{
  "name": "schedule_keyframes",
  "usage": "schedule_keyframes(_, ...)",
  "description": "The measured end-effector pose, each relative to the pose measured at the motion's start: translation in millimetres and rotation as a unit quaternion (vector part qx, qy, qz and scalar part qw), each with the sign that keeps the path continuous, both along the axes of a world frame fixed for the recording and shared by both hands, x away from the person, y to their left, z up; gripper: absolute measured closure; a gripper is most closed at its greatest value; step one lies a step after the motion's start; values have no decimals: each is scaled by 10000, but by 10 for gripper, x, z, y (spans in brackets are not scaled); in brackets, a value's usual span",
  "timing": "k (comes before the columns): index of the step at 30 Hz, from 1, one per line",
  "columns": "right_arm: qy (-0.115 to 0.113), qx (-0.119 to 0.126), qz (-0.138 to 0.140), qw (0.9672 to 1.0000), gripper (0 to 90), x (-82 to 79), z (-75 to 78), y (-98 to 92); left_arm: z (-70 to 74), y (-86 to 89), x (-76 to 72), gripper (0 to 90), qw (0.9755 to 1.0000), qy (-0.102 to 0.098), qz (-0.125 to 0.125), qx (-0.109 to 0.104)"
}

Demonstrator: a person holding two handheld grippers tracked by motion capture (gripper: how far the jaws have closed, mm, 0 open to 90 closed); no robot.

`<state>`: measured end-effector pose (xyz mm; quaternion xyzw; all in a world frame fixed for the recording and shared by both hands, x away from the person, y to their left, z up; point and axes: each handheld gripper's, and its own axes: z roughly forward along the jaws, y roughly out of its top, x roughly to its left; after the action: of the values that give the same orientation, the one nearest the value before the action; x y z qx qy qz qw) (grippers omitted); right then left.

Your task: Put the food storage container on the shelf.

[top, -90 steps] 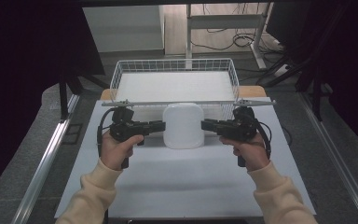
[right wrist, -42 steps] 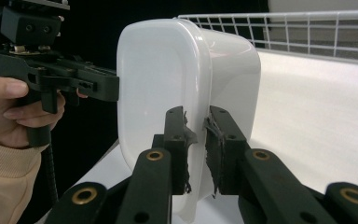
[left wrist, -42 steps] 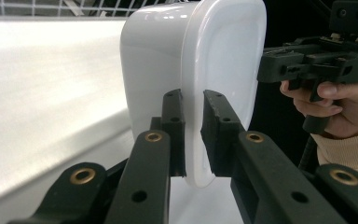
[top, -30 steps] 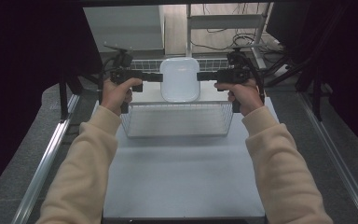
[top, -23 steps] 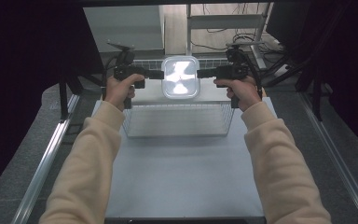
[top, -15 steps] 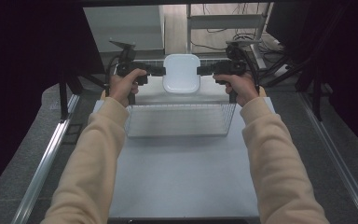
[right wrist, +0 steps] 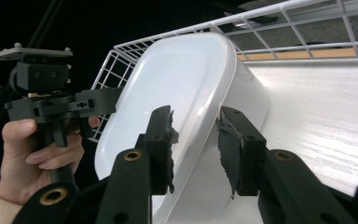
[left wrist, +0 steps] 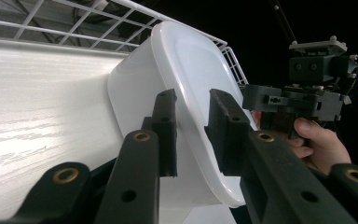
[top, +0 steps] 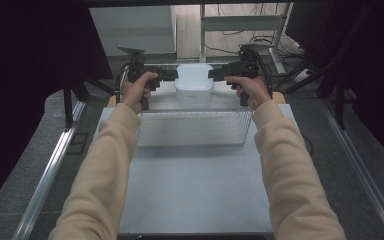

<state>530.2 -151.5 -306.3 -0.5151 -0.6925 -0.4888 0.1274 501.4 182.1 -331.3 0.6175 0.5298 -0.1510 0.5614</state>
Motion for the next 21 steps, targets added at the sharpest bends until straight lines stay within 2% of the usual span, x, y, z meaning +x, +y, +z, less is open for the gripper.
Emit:
schedule_keyframes(2,-52,-89,-17,9999,588,-21,7,27,-10,-2,-4,705,10000,-36,-11,-4)
schedule_keyframes(5,-137,-214,-67,9997,419,-54,9,81,-28,-42,-9,580,9998,-85,46,170)
schedule_keyframes(6,-219,-201,-95,9995,365,-64,17,93,-28,-42,-9,525,9998,-85,46,170)
schedule_keyframes(7,-336,-223,-80,9992,315,-84,35,100,-9,-39,-40,480,9992,-218,167,283)
schedule_keyframes(8,-437,-275,-104,9986,283,-112,63,107,-9,-39,-40,443,9992,-218,167,283)
schedule_keyframes(11,-741,-400,-125,9964,211,-215,153,116,89,-10,-164,353,9969,-530,324,489)
schedule_keyframes(12,-842,-461,-126,9953,198,-257,185,116,89,-10,-164,336,9969,-530,324,489)
schedule_keyframes(13,-953,-526,-114,9940,192,-302,215,109,118,3,-206,326,9959,-634,355,542)
schedule_keyframes(14,-1048,-579,-97,9928,191,-349,243,96,177,19,-309,314,9944,-773,358,629)
schedule_keyframes(17,-1333,-783,12,9880,187,-485,308,40,246,48,-496,295,9898,-1032,370,910)
schedule_keyframes(18,-1333,-783,12,9880,187,-485,308,40,246,48,-496,291,9898,-1032,370,910)
schedule_keyframes(20,-1508,-920,45,9843,188,-570,331,-22,260,77,-623,290,9859,-1186,373,1121)
schedule_keyframes(21,-1686,-984,92,9807,190,-659,328,-97,246,124,-735,287,9832,-1305,369,1226)
